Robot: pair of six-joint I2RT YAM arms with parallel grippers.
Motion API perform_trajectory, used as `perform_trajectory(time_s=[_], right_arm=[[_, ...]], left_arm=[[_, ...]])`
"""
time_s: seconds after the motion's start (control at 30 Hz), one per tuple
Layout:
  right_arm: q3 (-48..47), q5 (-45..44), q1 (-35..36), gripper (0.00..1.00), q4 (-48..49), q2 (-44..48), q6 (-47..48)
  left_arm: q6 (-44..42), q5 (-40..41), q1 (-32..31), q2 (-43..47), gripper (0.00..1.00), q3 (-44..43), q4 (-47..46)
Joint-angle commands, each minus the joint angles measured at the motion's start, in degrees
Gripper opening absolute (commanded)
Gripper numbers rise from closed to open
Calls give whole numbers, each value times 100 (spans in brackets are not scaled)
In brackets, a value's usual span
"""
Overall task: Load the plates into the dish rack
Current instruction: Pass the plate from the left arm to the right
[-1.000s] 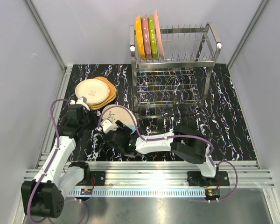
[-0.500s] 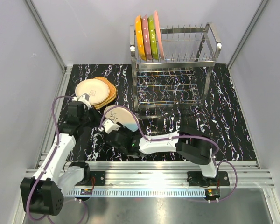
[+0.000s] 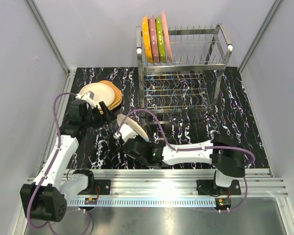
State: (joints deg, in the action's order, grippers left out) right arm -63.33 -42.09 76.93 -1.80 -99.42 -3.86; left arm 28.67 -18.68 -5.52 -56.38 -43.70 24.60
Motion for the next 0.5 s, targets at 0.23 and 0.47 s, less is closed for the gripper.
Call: perform_trajectory(time_s=[0.23, 0.47], right_arm=[[980, 60, 200, 6, -311, 1854, -1196], [1262, -107, 218, 5, -1005, 3198, -1319]], left_arm=[[-546, 531, 7, -40, 99, -165, -122], [-906, 1076, -89, 179, 99, -85, -61]])
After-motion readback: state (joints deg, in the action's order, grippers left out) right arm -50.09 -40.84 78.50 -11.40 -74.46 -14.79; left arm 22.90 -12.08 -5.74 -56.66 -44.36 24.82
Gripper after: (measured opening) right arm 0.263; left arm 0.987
